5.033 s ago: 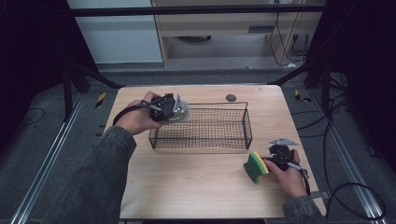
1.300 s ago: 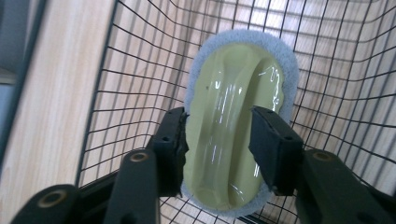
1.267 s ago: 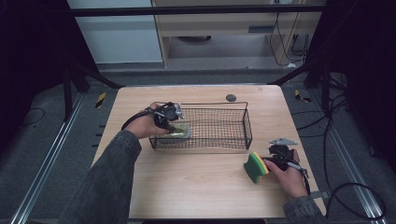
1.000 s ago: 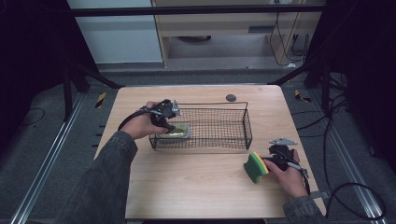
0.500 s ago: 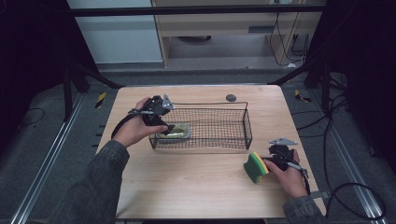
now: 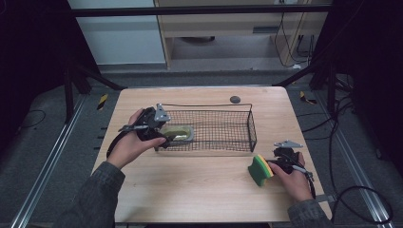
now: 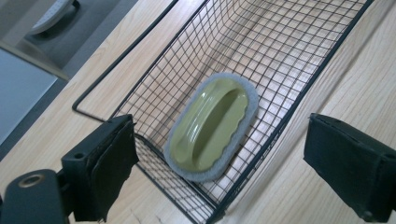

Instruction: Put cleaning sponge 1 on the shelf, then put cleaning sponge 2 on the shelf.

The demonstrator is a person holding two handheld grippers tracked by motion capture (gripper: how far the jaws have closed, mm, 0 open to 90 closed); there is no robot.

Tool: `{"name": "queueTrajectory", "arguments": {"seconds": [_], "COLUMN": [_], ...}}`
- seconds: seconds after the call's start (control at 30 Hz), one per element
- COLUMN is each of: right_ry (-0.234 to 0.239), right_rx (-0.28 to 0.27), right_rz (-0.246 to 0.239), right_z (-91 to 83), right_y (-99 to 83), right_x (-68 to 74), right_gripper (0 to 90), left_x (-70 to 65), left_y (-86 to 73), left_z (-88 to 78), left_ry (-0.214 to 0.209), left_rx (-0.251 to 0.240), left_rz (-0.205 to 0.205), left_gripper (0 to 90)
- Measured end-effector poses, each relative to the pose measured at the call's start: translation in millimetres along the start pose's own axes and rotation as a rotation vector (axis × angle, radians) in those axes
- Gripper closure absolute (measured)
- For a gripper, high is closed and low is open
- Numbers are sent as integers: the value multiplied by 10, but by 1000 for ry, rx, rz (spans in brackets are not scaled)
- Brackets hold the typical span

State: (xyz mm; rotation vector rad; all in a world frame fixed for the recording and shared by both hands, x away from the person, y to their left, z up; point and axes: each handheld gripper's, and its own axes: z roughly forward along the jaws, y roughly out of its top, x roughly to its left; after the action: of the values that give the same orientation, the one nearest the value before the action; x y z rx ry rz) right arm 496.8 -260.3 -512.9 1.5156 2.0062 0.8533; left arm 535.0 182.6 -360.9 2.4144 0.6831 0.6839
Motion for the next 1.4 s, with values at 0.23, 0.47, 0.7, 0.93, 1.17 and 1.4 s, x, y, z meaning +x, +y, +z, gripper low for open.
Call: {"name": "queueTrajectory", "arguments": {"seconds": [0.23,0.47,0.7,0.93,1.17,1.4], "right_ry": [8,44,0,23,87,135], "right_rx": [-3,47,71,111,136,161], "right_rz": [13,-16,-64,-92,-84,-97], "right_z": [1,-71,-444,-825,-1105,-1257], "right_y": [4,33,-55,-219,-244,-225], "right_x": [-3,-46,-101,-139,-16,162], "right_gripper": [7,78,148,241,282,246], "left_x": [-65,-172,-238,-265,-251,-238], "left_y": [-430,-1013,-1333,-1392,-1456,-1520], "left_z": [-75,113,301,381,449,510], "left_ry": [42,9,-12,-2,6,-17], "left_rx": [-49,-24,17,40,47,43], "left_rz": [-103,-241,-294,-307,-333,-374], "left_gripper": [54,50,56,54,50,49]}}
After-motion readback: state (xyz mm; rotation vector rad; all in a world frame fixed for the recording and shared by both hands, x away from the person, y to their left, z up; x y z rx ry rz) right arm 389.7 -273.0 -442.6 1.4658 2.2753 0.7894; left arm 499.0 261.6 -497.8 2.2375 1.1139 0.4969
